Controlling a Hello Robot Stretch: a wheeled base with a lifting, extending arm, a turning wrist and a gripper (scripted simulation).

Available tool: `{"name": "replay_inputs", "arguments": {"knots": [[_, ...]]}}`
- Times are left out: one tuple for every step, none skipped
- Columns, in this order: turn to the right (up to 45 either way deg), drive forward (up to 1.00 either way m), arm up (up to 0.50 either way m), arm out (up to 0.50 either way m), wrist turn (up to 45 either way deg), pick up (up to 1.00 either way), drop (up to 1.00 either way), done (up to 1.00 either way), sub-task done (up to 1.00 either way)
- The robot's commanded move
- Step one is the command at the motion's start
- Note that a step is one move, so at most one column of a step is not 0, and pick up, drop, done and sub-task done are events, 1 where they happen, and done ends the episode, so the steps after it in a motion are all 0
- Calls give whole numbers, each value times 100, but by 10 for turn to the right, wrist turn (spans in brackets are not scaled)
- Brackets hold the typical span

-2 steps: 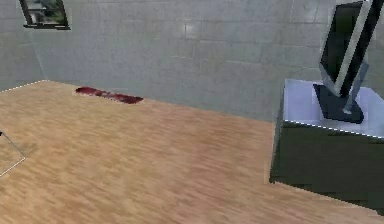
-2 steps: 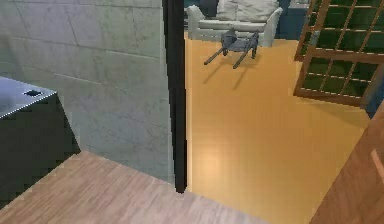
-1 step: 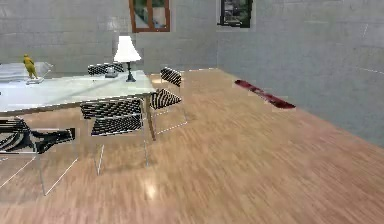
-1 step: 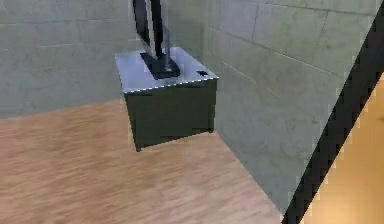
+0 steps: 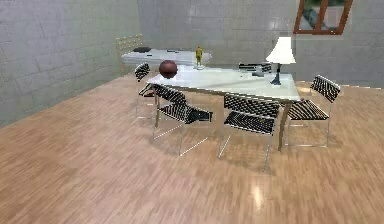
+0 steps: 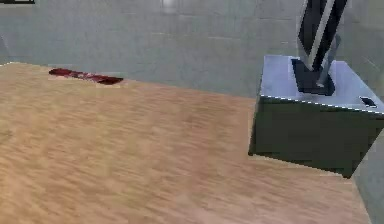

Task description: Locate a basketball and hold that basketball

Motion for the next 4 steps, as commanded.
{"name": "replay_inputs", "arguments": {"knots": [[0,55,0,0,0,0,0,0,0],[-270,0,0,0,0,0,0,0,0],[0,70,0,0,0,0,0,0,0],[-360,0,0,0,0,0,0,0,0]]}}
